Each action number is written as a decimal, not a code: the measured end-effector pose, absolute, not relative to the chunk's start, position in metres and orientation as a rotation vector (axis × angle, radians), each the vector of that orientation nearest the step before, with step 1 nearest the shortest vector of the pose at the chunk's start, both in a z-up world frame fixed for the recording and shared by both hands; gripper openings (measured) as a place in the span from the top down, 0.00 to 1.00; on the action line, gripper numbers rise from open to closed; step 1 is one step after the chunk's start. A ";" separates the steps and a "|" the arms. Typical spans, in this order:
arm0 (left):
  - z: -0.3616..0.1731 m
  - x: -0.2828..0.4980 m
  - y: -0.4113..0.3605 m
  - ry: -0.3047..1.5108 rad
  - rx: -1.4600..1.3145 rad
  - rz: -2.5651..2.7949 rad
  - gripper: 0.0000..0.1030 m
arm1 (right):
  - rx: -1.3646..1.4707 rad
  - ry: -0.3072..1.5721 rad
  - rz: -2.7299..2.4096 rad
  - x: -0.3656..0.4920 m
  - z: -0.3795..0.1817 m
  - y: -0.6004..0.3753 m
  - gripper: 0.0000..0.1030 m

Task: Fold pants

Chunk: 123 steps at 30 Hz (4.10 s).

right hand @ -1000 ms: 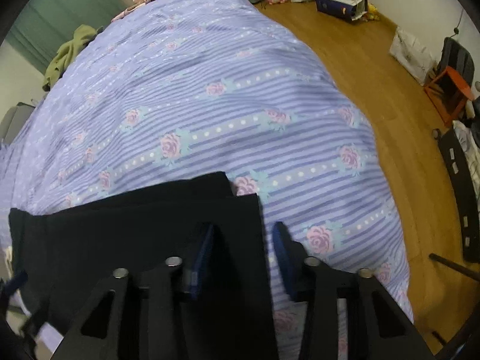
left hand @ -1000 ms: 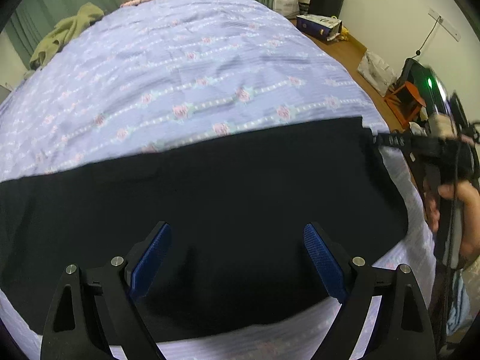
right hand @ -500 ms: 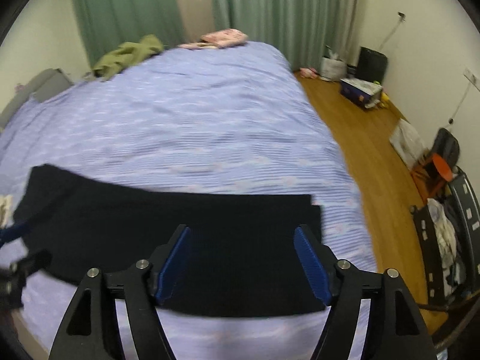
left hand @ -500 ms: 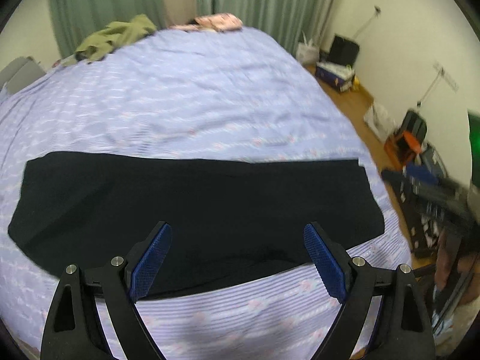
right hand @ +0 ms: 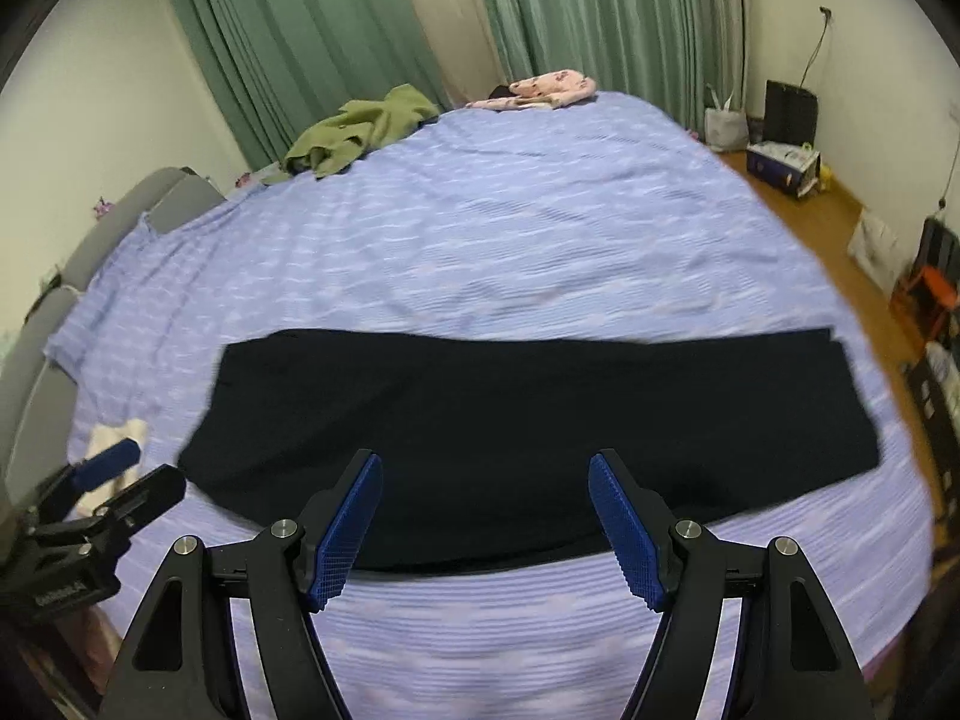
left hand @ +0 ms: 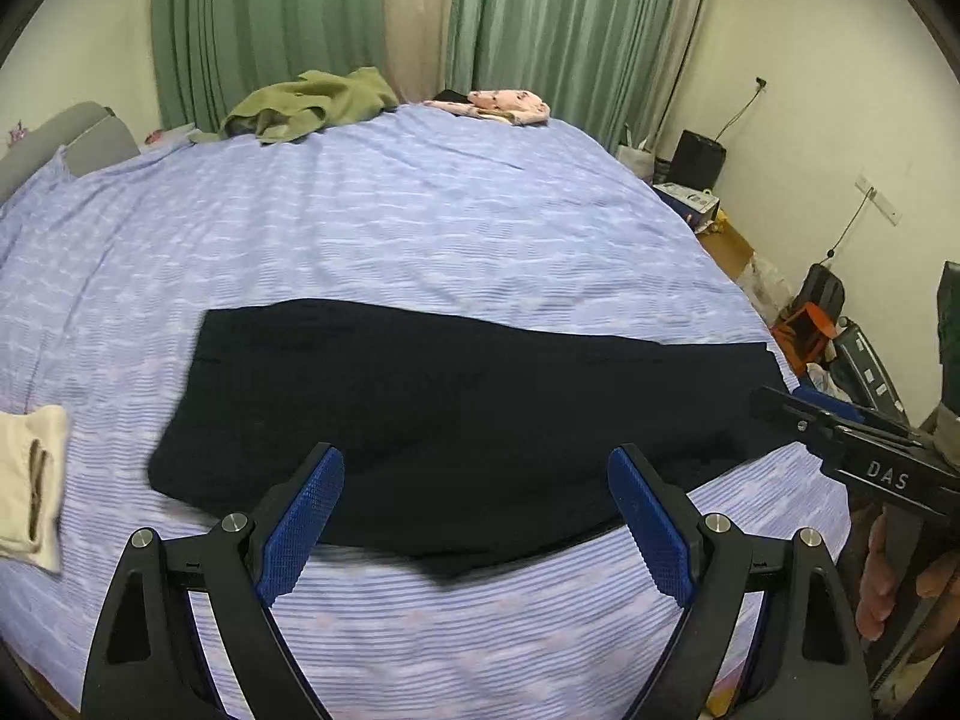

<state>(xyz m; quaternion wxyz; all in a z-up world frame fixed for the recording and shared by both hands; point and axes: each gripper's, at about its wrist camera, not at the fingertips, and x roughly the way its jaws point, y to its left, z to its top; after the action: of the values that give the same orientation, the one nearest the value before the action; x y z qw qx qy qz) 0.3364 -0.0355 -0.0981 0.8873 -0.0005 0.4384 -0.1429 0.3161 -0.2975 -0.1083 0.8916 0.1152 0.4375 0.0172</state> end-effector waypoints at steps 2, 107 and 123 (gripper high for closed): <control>-0.096 0.338 0.003 0.894 0.010 -0.321 0.12 | 0.246 0.900 0.011 0.317 -0.108 -0.255 0.30; -0.295 0.395 0.246 1.200 -0.535 -0.229 0.20 | 0.097 1.101 0.047 0.310 -0.238 -0.045 0.30; -0.319 0.452 0.228 1.126 -0.583 -0.056 0.80 | 0.192 1.104 -0.048 0.321 -0.277 -0.088 0.41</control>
<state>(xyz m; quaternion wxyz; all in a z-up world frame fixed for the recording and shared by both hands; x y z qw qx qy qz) 0.4518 0.2275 -0.3186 0.8055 -0.2721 0.5258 -0.0264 0.3206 -0.0883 -0.2766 0.8468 0.0909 0.5235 -0.0226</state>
